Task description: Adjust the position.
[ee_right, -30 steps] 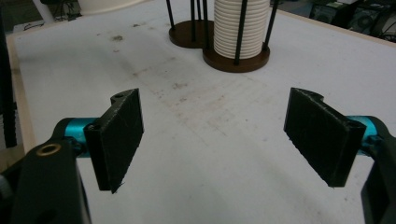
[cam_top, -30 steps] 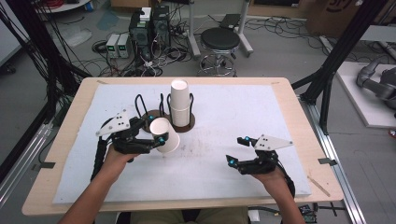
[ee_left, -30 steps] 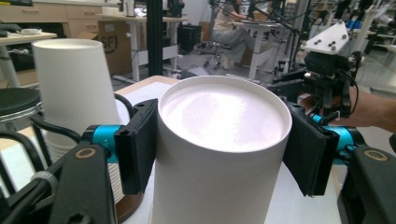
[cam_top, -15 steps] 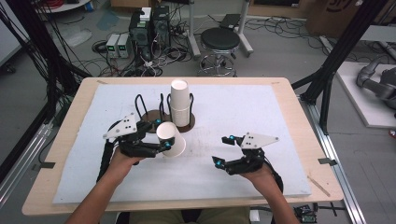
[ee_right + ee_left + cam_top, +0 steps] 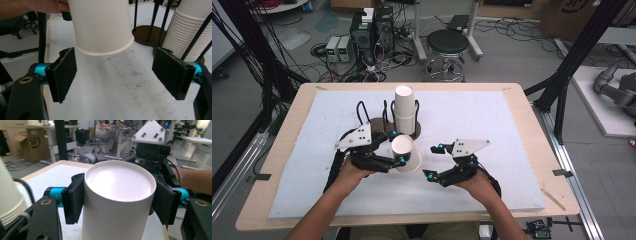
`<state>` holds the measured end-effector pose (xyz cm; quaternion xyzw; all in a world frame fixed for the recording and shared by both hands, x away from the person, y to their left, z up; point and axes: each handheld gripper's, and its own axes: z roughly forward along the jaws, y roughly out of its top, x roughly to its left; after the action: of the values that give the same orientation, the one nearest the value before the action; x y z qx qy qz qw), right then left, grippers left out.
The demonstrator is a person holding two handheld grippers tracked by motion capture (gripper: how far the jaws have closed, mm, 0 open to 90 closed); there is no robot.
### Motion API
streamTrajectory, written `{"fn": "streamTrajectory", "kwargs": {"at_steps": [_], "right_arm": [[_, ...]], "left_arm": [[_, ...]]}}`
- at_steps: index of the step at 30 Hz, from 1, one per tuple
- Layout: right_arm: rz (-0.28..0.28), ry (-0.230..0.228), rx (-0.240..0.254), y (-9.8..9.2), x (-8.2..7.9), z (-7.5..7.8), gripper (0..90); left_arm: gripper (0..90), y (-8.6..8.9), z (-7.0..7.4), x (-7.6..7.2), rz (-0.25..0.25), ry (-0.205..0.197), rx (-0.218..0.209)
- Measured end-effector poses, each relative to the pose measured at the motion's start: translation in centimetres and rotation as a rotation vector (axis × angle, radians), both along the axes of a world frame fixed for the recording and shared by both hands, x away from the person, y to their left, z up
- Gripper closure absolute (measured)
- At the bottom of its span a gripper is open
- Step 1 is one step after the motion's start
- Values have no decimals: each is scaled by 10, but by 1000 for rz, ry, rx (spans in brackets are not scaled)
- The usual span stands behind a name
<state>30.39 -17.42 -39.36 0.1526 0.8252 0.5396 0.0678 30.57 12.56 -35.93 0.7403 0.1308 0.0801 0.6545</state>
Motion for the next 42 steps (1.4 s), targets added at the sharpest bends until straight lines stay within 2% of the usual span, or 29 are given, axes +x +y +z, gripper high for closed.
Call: {"fn": "streamTrajectory", "kwargs": {"at_steps": [9, 10, 21, 33, 36, 42], "right_arm": [[32, -6, 5, 4, -2, -1, 202], [49, -2, 4, 5, -3, -2, 202], [69, -4, 6, 12, -3, -6, 192], [57, -26, 24, 14, -3, -9, 181], [63, -24, 42, 12, -2, -10, 204], [60, -32, 8, 11, -3, -7, 266]], "left_arm": [[336, -14, -3, -2, -47, 7, 12], [336, -17, -3, -2, -57, 8, 14], [339, -30, -4, -2, -84, 21, 15], [341, -34, -4, -2, -97, 13, -13], [342, -33, -3, -2, -101, 9, -19], [346, -31, -4, 0, -107, 8, -9]]}}
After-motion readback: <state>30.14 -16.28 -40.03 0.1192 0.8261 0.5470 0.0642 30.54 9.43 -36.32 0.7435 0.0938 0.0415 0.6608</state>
